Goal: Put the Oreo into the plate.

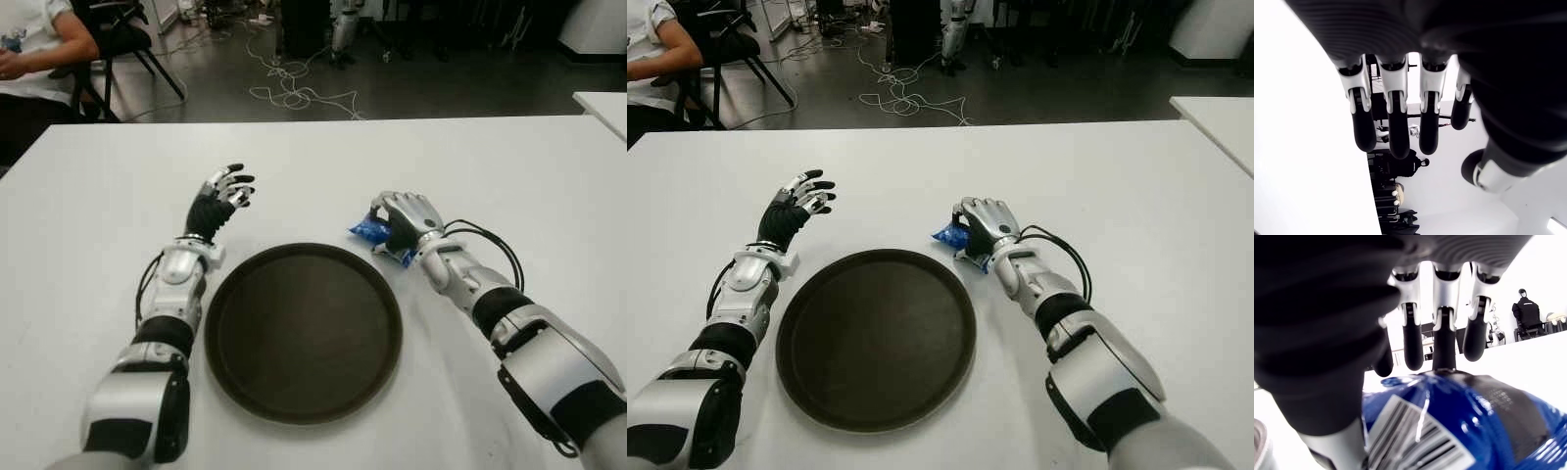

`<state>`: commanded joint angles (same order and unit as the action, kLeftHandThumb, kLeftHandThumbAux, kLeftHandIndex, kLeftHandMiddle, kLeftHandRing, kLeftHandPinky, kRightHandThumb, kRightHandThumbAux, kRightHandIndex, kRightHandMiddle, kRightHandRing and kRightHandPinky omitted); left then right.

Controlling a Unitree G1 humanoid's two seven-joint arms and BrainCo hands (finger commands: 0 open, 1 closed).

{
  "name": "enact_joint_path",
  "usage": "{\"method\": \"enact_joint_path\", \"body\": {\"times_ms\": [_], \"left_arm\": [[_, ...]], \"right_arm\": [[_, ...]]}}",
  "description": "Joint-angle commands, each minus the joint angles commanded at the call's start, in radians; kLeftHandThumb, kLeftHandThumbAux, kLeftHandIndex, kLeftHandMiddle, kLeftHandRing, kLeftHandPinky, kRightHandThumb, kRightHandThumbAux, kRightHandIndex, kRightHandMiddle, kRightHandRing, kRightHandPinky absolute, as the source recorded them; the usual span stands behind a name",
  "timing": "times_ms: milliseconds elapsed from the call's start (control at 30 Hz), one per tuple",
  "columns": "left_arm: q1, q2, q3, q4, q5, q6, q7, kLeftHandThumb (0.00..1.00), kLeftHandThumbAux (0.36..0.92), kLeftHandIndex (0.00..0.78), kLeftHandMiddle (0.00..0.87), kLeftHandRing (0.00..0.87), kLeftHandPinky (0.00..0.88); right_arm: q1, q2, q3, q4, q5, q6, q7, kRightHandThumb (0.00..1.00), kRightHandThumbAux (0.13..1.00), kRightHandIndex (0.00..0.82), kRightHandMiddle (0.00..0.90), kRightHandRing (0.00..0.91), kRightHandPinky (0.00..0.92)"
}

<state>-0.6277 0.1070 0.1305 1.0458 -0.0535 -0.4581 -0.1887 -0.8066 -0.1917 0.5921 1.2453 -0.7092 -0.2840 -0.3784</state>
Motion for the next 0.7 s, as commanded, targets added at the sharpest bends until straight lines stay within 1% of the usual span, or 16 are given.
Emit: {"method": "enact_joint_path", "body": {"times_ms": [233, 333, 400, 500, 567, 700], "left_arm": [[-0.001, 0.0, 0.001, 0.003, -0.001, 0.002, 0.001, 0.063, 0.661, 0.193, 0.281, 0.27, 0.296], [-0.002, 0.0, 0.001, 0.005, 0.0, 0.001, 0.0, 0.06, 0.668, 0.19, 0.276, 0.268, 0.297], [-0.002, 0.0, 0.002, 0.006, -0.001, 0.001, -0.001, 0.058, 0.671, 0.188, 0.273, 0.267, 0.297], [-0.003, -0.001, 0.003, 0.007, -0.003, 0.0, -0.002, 0.053, 0.675, 0.191, 0.277, 0.27, 0.296], [-0.002, -0.001, 0.003, 0.007, -0.003, -0.002, -0.001, 0.048, 0.672, 0.191, 0.278, 0.271, 0.295], [-0.002, -0.001, 0.001, 0.006, 0.0, -0.003, 0.003, 0.038, 0.662, 0.189, 0.276, 0.269, 0.292]], "right_arm": [[-0.009, 0.002, -0.011, 0.006, 0.019, 0.02, 0.136, 0.0, 0.891, 0.454, 0.559, 0.558, 0.507], [-0.016, 0.006, -0.016, 0.011, 0.028, 0.042, 0.213, 0.0, 0.88, 0.438, 0.54, 0.55, 0.498], [-0.017, 0.007, -0.018, 0.009, 0.028, 0.05, 0.229, 0.0, 0.877, 0.432, 0.53, 0.545, 0.495], [-0.017, 0.008, -0.018, 0.006, 0.026, 0.06, 0.24, 0.0, 0.857, 0.378, 0.433, 0.498, 0.422], [-0.017, 0.009, -0.018, 0.004, 0.023, 0.065, 0.238, 0.0, 0.848, 0.37, 0.403, 0.476, 0.4], [-0.016, 0.009, -0.016, 0.004, 0.02, 0.07, 0.237, 0.0, 0.847, 0.374, 0.387, 0.464, 0.404]]}}
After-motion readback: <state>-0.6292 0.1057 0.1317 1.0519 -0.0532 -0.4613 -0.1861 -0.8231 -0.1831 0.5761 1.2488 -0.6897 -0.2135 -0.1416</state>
